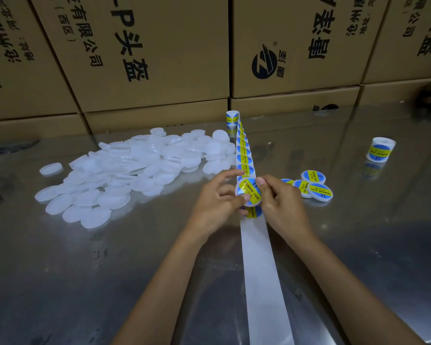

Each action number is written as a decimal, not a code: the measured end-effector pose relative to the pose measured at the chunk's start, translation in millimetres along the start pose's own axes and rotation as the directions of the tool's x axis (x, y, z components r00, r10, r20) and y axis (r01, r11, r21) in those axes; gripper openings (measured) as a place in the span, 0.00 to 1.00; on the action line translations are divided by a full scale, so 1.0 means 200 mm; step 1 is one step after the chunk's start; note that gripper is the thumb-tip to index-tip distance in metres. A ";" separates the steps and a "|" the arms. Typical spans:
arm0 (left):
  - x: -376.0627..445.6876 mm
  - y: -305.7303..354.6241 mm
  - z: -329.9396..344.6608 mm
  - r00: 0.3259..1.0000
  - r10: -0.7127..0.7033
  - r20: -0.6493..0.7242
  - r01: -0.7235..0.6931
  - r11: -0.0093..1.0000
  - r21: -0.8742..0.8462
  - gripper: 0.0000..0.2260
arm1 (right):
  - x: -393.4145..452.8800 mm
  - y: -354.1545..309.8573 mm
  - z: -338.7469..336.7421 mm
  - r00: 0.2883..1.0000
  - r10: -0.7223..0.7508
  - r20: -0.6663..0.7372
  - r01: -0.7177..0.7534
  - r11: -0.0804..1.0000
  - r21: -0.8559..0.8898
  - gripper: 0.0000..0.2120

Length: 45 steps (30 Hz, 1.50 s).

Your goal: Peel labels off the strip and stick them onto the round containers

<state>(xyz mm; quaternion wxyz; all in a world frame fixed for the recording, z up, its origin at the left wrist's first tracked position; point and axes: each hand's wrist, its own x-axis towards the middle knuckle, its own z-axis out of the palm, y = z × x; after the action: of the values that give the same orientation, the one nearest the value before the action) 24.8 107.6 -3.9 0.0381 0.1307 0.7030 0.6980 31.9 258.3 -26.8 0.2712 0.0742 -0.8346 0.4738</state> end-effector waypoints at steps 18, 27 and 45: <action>-0.03 0.04 -0.01 0.978 -0.044 -0.205 -0.009 0.967 -0.253 0.08 | 0.00 -0.02 0.02 0.988 0.055 0.142 -0.090 0.961 0.260 0.21; -0.02 0.05 -0.04 0.998 -0.009 -0.068 -0.005 0.978 -0.208 0.05 | 0.01 -0.03 0.01 0.985 0.070 0.158 -0.114 0.951 0.288 0.19; -0.03 0.04 -0.01 0.990 0.006 -0.144 -0.030 0.986 -0.166 0.06 | -0.01 -0.02 0.03 0.997 0.032 0.066 -0.041 0.991 0.129 0.19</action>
<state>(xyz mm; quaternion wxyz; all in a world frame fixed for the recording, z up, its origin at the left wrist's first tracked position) 30.9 103.9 3.7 -0.0077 0.0832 0.6415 0.7626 32.8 251.2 -27.8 0.2304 0.0914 -0.8112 0.5297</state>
